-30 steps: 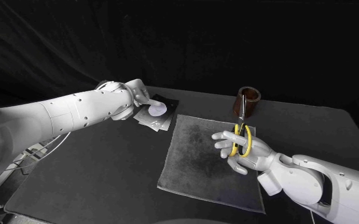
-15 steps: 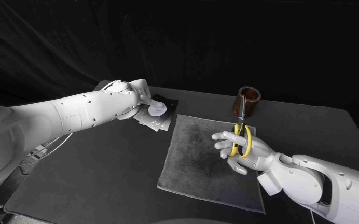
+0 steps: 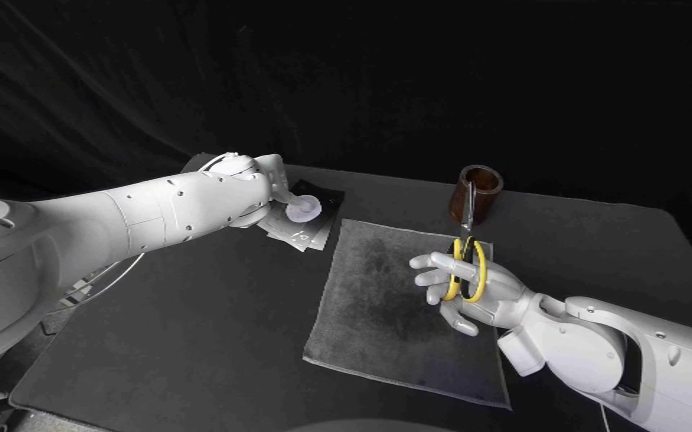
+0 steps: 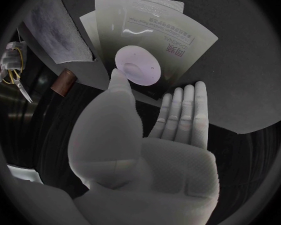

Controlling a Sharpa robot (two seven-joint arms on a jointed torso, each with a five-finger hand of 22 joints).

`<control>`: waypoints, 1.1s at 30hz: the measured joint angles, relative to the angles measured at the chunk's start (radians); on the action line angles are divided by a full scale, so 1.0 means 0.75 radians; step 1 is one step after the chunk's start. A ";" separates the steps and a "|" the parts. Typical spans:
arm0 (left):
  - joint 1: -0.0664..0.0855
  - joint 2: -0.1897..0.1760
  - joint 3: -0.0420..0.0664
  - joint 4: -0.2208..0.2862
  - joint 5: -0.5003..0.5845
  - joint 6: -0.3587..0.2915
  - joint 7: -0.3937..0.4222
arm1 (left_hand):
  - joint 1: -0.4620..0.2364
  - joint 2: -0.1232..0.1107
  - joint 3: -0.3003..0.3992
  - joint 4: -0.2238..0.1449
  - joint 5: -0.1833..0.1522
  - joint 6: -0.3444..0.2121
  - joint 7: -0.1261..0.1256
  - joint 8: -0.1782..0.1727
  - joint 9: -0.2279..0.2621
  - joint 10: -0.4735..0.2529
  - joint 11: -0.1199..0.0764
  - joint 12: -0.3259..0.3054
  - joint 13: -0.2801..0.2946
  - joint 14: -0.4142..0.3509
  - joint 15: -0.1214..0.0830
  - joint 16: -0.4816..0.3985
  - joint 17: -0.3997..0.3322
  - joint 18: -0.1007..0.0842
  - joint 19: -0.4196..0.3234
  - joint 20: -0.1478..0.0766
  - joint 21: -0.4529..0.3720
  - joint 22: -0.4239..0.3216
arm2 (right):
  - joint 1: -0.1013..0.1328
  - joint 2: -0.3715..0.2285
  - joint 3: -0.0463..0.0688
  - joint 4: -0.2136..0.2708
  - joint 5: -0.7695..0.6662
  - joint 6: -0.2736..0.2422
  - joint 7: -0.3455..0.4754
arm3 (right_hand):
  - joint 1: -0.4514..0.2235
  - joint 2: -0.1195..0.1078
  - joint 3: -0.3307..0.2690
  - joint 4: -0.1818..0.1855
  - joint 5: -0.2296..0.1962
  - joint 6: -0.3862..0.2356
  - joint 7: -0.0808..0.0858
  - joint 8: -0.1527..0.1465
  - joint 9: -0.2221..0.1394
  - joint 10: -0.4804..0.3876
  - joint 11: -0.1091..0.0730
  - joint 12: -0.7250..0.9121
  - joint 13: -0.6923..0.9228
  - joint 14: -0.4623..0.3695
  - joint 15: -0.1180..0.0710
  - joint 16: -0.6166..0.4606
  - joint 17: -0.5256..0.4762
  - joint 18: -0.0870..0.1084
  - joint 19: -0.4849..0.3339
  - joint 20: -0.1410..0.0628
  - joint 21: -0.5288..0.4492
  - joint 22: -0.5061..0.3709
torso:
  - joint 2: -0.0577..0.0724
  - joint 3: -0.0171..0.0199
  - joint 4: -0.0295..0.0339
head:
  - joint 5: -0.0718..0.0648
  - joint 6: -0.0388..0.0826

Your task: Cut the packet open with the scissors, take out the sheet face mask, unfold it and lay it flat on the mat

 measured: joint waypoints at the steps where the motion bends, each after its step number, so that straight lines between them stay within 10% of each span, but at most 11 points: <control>1: 0.000 0.001 0.001 0.001 -0.002 0.005 -0.005 | -0.003 -0.005 0.000 0.000 0.000 -0.015 -0.002 0.008 0.004 -0.011 0.002 0.007 0.001 0.004 0.004 -0.007 -0.005 0.000 0.001 0.001 -0.004 -0.003 | 0.000 0.000 0.000 0.000 0.000 0.000 0.000 | 0.000 0.000 0.000 0.000 0.000 0.002 0.001 0.000 0.000 0.000 0.000 0.000 0.000 0.000 0.000 0.000 0.001 0.000 0.000 0.000 0.000 0.000 | 0.000 0.0000 0.0000 | 0.000 -0.001; 25: -0.005 0.054 0.001 -0.044 -0.084 0.069 -0.083 | -0.004 0.002 0.007 0.002 0.000 -0.103 -0.019 0.246 0.096 -0.028 -0.004 0.166 0.037 0.141 -0.018 -0.075 -0.071 0.000 0.105 -0.018 -0.038 -0.034 | 0.000 0.000 0.000 -0.001 -0.014 0.000 -0.002 | 0.012 0.012 -0.007 0.000 0.000 0.012 0.001 0.000 -0.001 0.007 0.003 0.005 0.001 -0.002 0.002 0.000 0.004 0.000 -0.010 0.000 -0.019 -0.021 | 0.001 -0.0005 0.0001 | -0.001 -0.012; 33: -0.011 0.066 -0.007 -0.060 -0.127 0.058 -0.083 | 0.062 0.085 0.087 -0.005 0.000 -0.103 -0.019 0.331 0.105 -0.009 -0.024 0.267 0.070 0.201 -0.040 -0.054 -0.055 0.000 0.141 -0.036 -0.024 -0.029 | 0.000 0.001 0.000 -0.002 -0.016 0.003 -0.003 | 0.018 0.018 -0.011 -0.004 0.000 0.013 0.000 0.000 -0.001 0.007 0.002 0.005 0.002 -0.002 0.002 0.000 0.006 0.000 -0.010 0.000 -0.024 -0.022 | 0.001 -0.0010 -0.0003 | -0.005 -0.017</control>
